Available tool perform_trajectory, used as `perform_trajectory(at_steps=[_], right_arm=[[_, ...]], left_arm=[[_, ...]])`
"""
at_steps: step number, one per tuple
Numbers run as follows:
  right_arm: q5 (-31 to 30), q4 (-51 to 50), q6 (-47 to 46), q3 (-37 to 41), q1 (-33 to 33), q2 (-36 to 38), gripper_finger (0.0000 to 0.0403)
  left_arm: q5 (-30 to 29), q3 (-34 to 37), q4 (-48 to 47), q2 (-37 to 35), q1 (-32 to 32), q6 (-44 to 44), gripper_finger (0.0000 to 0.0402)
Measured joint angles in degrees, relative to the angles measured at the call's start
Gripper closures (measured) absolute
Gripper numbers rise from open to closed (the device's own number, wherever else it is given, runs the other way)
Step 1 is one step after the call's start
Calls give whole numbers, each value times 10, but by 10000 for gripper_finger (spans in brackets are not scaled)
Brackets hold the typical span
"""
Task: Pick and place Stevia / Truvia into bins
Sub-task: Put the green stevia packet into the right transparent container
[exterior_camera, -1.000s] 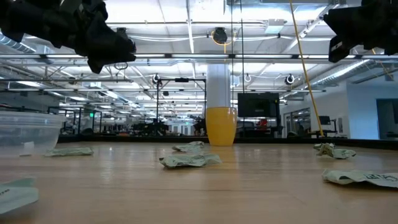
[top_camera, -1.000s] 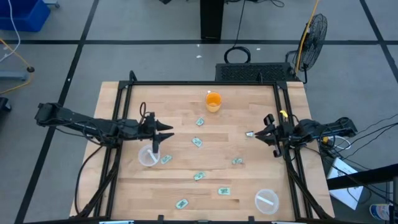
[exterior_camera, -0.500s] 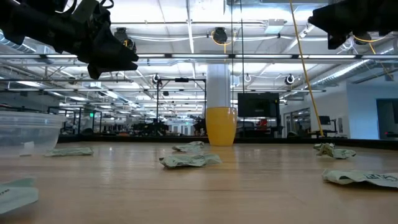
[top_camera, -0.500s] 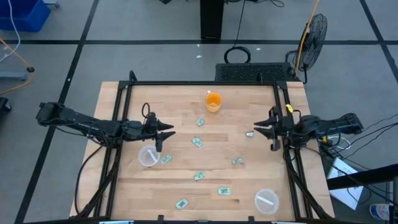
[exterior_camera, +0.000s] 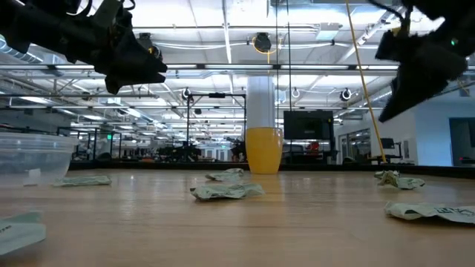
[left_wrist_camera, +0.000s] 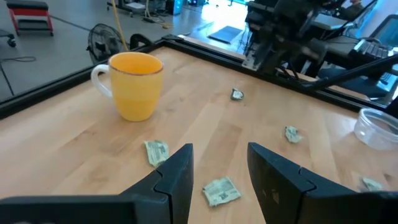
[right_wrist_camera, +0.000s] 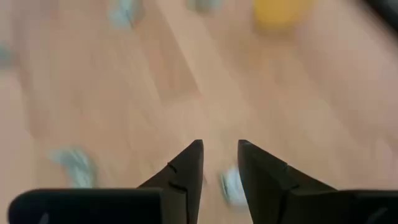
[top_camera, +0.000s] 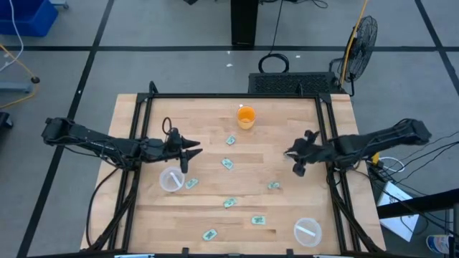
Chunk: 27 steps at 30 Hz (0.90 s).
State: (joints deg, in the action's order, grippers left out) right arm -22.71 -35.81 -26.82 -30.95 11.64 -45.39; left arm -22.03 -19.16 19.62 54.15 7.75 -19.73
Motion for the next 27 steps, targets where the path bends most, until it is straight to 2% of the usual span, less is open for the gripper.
perform_trajectory(at_steps=[8,18,27], right_arm=[[-12,65,-40,67,1,-38,312],[0,246,-11,186,1,-40,314],[-42,277,-5,226,1,-40,314]], left_arm=[[13,0,-1,0,0,0,245],[14,0,-1,0,0,-3,245],[14,0,0,0,0,-3,245]])
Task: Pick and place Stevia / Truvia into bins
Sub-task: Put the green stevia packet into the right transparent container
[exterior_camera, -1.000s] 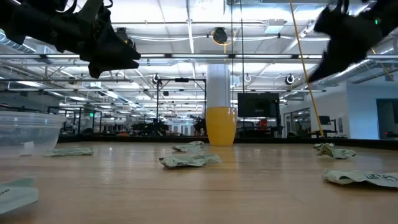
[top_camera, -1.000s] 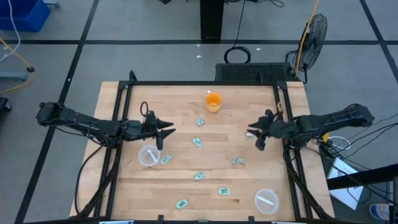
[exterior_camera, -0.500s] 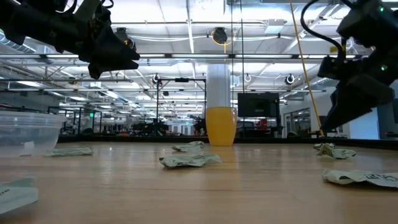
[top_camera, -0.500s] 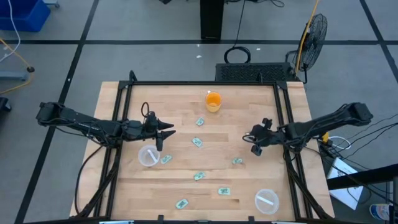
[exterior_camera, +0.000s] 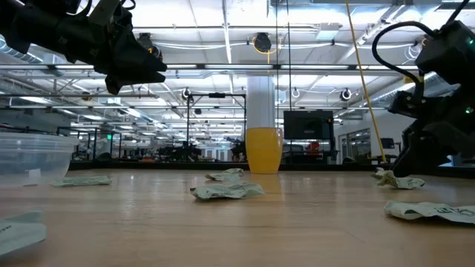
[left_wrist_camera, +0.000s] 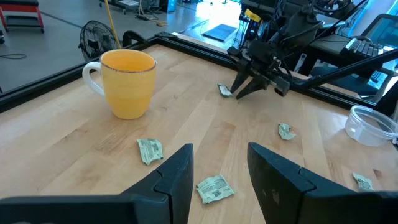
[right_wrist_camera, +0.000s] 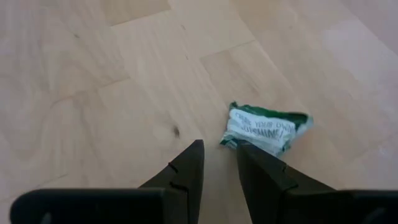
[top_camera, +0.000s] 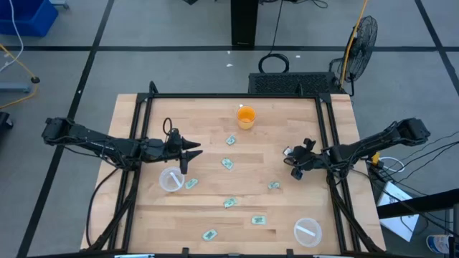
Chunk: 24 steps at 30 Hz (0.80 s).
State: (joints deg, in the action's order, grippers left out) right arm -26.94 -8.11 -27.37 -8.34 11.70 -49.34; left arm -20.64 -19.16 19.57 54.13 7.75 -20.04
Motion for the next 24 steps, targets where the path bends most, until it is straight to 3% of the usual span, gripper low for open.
perform_trajectory(at_steps=[10,16,24], right_arm=[[-3,110,118,0,0,1,314],[-60,72,129,0,-28,1,311],[20,69,134,0,-75,-17,282]], left_arm=[[0,0,1,0,0,0,245],[-4,0,1,0,0,0,245],[-3,0,5,0,0,-14,245]])
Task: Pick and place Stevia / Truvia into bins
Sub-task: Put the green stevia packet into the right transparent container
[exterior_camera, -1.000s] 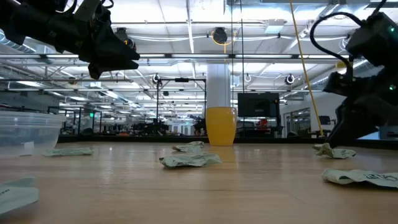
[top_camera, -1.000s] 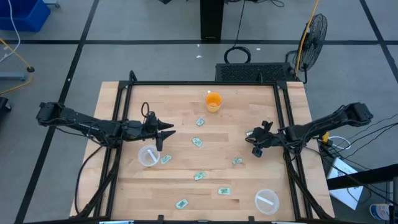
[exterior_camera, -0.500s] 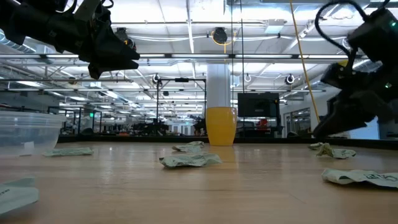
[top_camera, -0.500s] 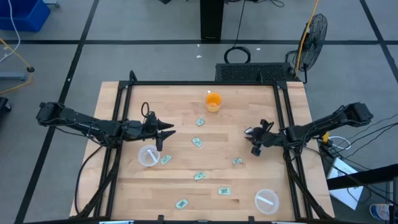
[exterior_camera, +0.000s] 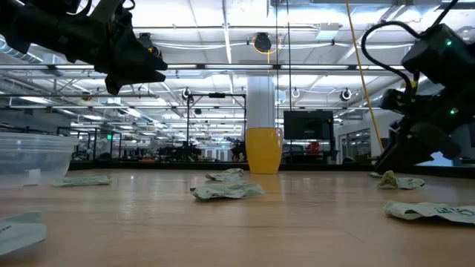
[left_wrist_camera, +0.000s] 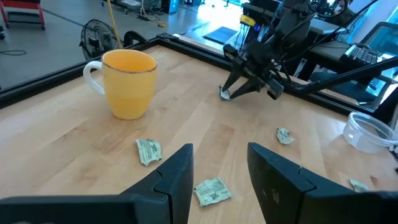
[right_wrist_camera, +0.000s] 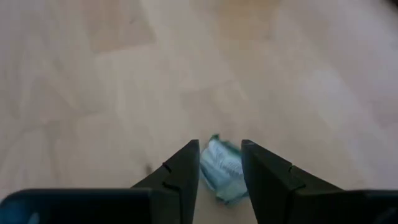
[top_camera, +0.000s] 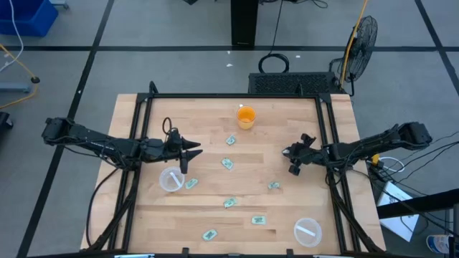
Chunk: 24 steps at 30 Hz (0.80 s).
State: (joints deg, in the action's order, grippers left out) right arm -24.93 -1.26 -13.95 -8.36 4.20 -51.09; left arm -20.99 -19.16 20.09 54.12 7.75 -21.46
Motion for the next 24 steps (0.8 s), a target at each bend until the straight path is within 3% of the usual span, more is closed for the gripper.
perform_trajectory(at_steps=[8,13,24], right_arm=[[10,8,0,-1,-27,-41,239],[10,22,-4,-1,-35,-57,236],[27,34,-16,-1,-35,-61,345]], left_arm=[[0,0,2,0,0,3,245],[0,0,5,0,0,15,245],[0,0,9,0,0,33,245]])
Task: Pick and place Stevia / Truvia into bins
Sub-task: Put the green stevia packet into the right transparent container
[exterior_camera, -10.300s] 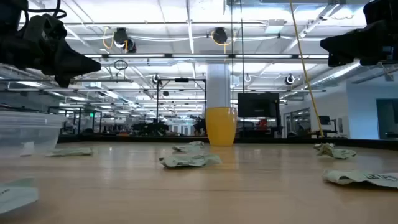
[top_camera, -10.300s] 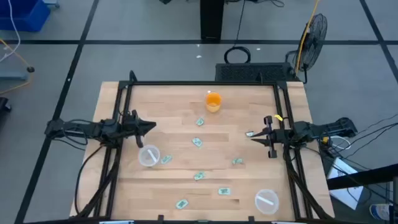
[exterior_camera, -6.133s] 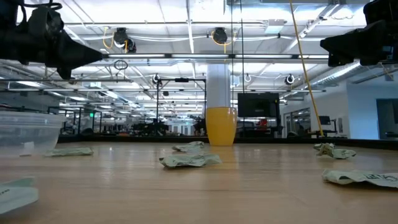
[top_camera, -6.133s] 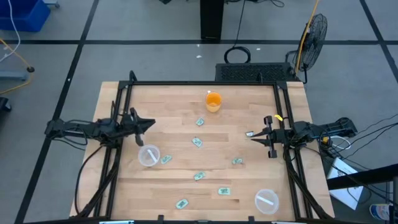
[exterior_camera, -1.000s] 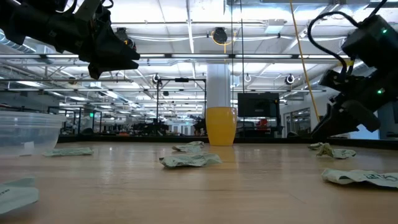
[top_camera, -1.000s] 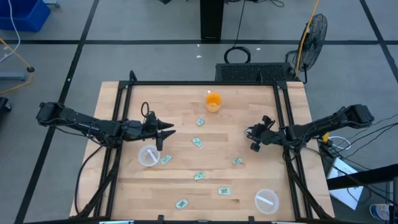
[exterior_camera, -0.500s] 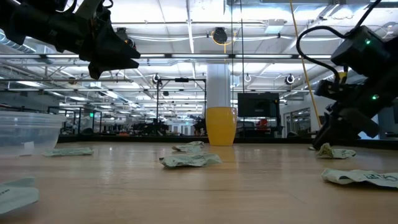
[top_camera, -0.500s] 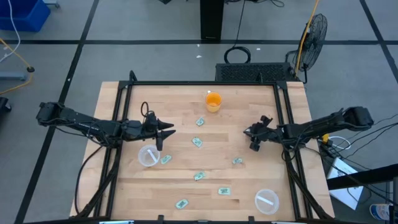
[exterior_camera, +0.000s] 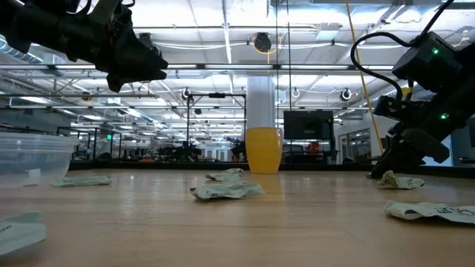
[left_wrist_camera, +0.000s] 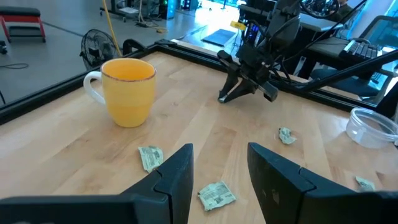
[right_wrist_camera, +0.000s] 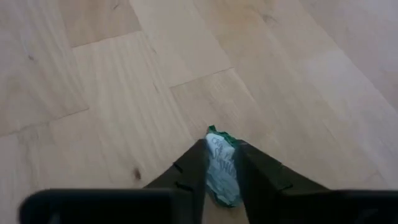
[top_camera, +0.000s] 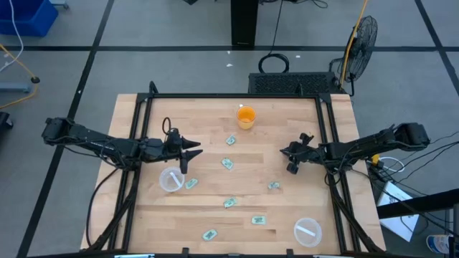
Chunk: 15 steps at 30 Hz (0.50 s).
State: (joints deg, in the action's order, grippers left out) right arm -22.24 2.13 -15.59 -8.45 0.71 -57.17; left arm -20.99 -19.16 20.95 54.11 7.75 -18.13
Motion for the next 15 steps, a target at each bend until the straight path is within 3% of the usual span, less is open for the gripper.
perform_trajectory(at_steps=[5,8,15], right_arm=[[0,27,19,2,0,2,392],[1,40,35,-9,1,10,397],[2,-73,42,-119,42,18,394]], left_arm=[[0,0,0,0,0,0,245],[0,0,0,0,0,0,245],[0,0,2,0,0,0,245]])
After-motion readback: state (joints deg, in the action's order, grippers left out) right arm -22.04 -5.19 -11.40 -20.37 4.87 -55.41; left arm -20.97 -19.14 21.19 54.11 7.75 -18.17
